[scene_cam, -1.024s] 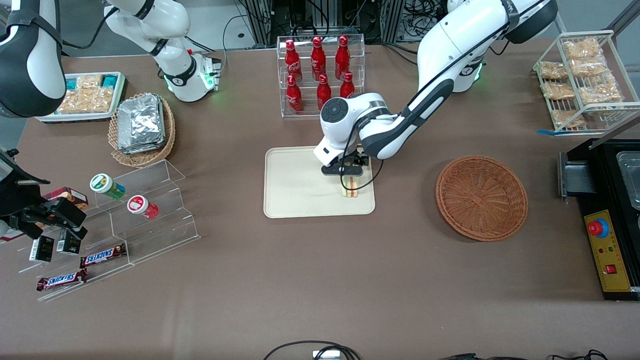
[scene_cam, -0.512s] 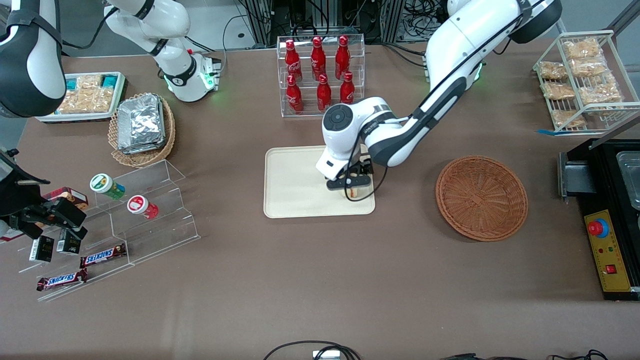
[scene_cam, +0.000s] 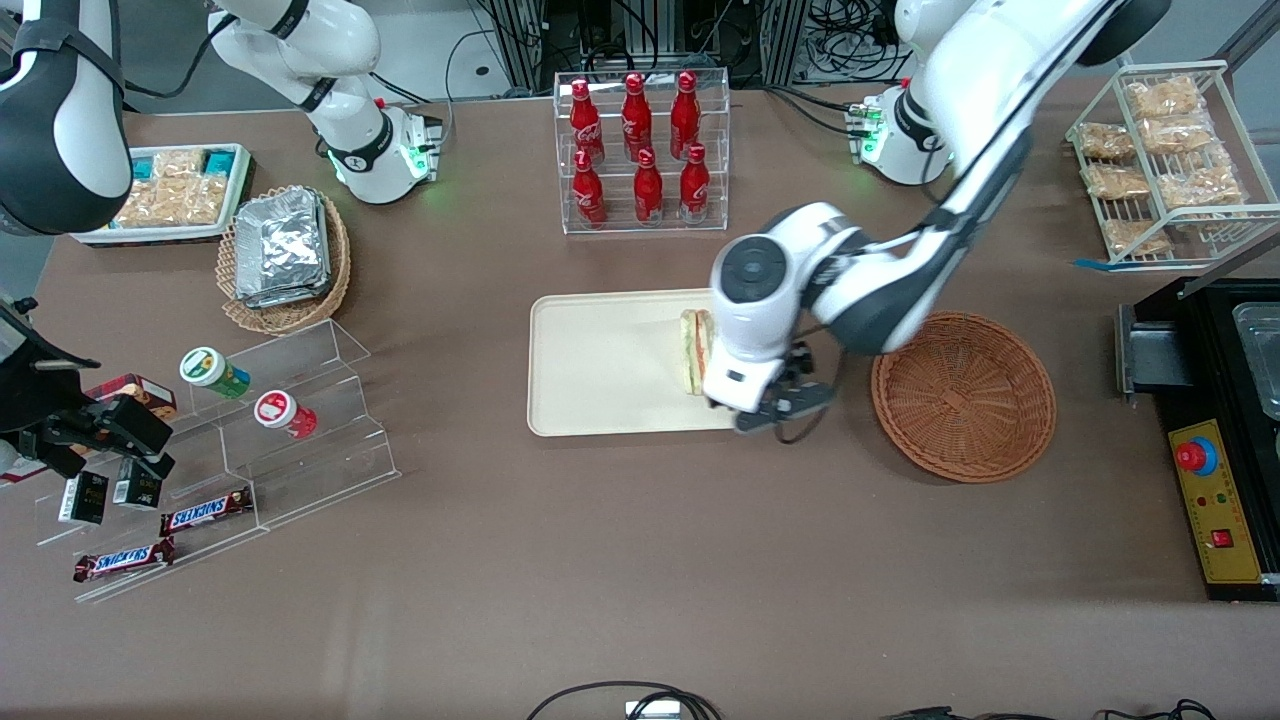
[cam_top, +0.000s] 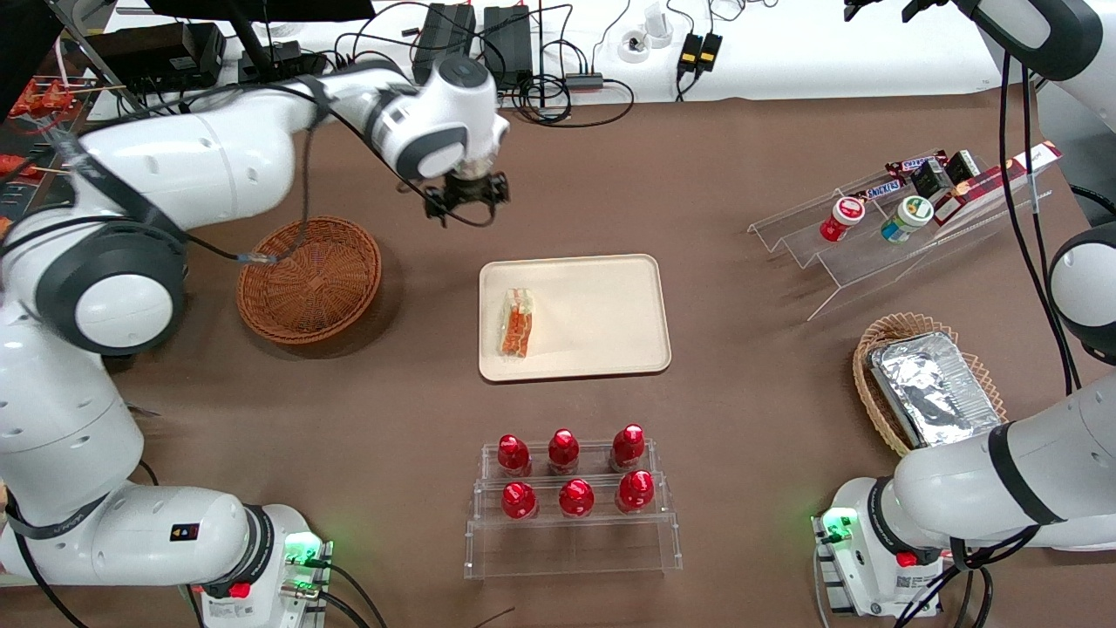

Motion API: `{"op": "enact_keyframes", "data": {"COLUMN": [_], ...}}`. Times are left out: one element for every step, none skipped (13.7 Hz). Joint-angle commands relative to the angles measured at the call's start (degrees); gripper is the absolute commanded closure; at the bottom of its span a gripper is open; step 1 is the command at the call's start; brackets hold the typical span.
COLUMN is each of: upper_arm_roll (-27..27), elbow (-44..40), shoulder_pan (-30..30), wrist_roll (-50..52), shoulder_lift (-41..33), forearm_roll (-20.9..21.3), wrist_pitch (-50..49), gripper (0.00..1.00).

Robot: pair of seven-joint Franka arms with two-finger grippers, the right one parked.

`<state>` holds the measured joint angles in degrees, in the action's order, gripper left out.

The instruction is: Place sandwich from basket to tray

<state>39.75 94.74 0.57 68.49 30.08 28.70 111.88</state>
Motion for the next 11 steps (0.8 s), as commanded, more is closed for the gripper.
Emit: {"op": "enact_keyframes", "data": {"upper_arm_roll": [0.32,0.41,0.41,0.32,0.32,0.32,0.32,0.32,-0.02,-0.81,-4.3], "elbow": [0.97,0.97,0.63,0.27,0.01,-0.69,-1.65,-3.14,-4.81,-6.83,-7.81], "shoulder_pan": [-4.85,-6.87,-8.63,-10.13,-11.63,-13.38,-15.31,-17.16,-18.66,-19.11,-18.68], "wrist_roll": [-6.68,-9.75,-13.35,-17.13,-20.82,-24.16,-27.76,-32.06,-36.54,-41.2,-45.6], "shoulder_lift": [-5.81,-7.39,-8.97,-10.2,-11.43,-12.32,-13.37,-14.34,-15.22,-16.18,-17.85], "forearm_roll": [-4.08,-5.83,-8.02,-10.05,-11.02,-12.25,-13.74,-15.15,-16.38,-17.79,-19.37], "wrist_pitch": [-3.5,-4.64,-5.87,-7.88,-10.43,-12.37,-14.3,-17.19,-20.7,-24.04,-26.51], "gripper": [0.01,0.01,0.01,0.01,0.01,0.01,0.01,0.01,0.01,0.01,0.01]}}
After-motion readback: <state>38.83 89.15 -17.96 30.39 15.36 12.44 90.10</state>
